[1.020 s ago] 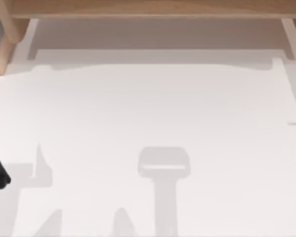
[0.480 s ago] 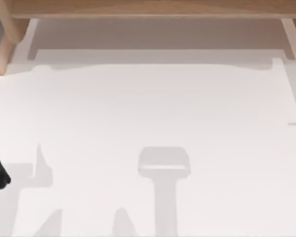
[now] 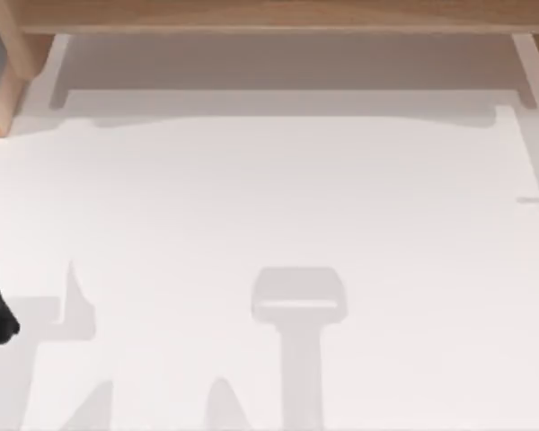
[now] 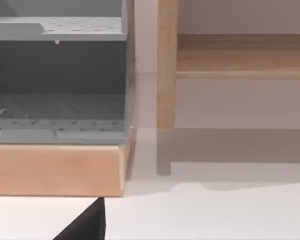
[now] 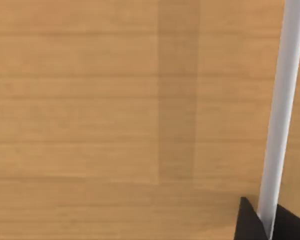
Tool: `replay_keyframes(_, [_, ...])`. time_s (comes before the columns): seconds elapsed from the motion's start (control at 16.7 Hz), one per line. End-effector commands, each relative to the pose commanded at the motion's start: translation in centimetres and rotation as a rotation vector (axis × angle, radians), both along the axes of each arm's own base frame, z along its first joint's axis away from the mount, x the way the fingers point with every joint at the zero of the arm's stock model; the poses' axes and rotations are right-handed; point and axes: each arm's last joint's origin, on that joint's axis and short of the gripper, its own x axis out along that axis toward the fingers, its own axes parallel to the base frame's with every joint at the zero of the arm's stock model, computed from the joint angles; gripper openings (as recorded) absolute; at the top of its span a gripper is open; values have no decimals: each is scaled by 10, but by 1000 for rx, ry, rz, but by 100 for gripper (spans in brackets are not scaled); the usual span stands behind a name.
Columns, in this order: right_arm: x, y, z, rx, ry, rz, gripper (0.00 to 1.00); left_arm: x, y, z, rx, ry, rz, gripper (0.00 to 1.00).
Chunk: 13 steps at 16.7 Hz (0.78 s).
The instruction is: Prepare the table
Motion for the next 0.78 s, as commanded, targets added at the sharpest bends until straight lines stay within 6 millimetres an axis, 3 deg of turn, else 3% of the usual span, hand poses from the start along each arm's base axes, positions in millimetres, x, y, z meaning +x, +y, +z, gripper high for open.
replay_keyframes(0.24, [27, 0, 0, 1, 3, -7, 0, 0, 0, 0, 0, 0, 0, 100])
replay_keyframes(0.54, [27, 0, 0, 4, 6, -8, 0, 0, 0, 0, 0, 0, 0, 100])
replay_keyframes(0.78, [51, 0, 0, 4, 4, -4, 0, 0, 0, 0, 0, 0, 0, 100])
